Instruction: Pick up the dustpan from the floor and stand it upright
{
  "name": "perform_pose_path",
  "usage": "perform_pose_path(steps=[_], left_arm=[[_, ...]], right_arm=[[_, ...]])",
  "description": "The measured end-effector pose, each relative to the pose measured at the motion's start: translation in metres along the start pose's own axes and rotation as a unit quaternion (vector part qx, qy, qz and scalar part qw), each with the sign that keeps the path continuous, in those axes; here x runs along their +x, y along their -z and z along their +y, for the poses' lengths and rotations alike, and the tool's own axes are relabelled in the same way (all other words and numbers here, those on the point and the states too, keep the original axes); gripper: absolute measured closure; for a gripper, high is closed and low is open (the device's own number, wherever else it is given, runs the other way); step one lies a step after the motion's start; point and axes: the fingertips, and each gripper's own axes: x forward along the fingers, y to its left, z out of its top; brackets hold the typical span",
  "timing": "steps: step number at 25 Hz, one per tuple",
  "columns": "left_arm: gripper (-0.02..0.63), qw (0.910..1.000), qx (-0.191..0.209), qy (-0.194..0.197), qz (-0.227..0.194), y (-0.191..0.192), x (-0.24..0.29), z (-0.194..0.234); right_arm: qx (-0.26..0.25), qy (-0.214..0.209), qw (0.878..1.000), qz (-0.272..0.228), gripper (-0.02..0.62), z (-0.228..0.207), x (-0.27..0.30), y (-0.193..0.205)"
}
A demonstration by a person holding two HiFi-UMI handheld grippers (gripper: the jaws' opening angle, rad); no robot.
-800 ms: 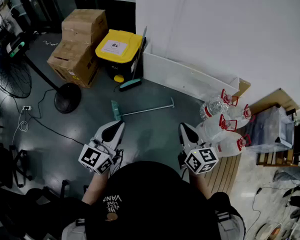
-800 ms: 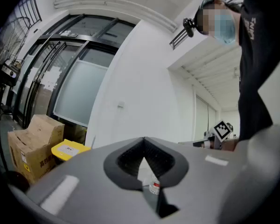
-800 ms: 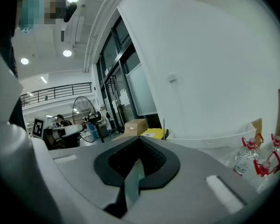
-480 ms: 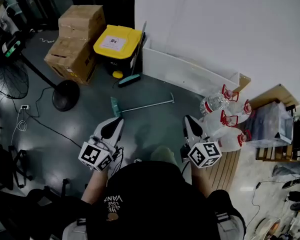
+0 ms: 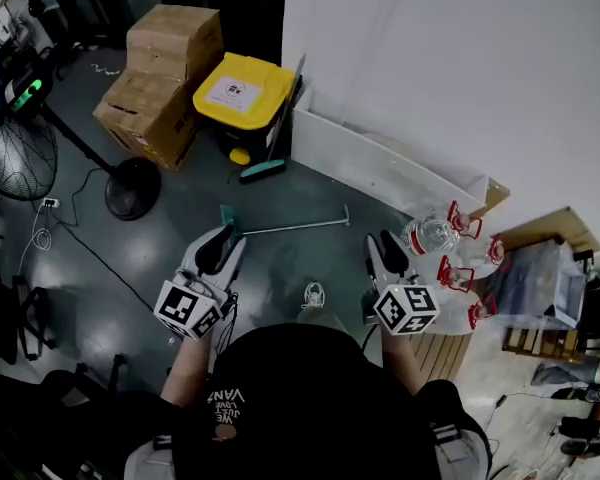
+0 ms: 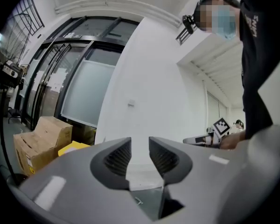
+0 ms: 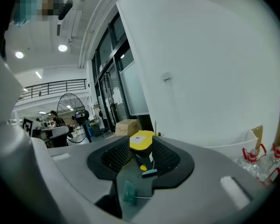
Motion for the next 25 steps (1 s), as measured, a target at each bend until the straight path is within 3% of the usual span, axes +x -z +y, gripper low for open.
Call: perform_pose_path(steps=[5,15,25], left_arm=[[0.44,0.9994,0.0,-0.035,-0.003,-0.002,0.044,0.013],[0.436,0.9956,-0.01,-0.093,-0.008,0.001,0.116,0.028],[0.434,0.9969,-0.016,-0.077,0.0,0.004,0.142,0.062]], right_arm=[[0.001,-0.029,0.999,0.025,0.449,-0.03,0.042,-0.011],[-0.007,-0.09,0.995,0.048,0.436,-0.077,0.116,-0.042],[0.011,-0.078,0.996,0.05,0.434,-0.077,0.159,-0.045]])
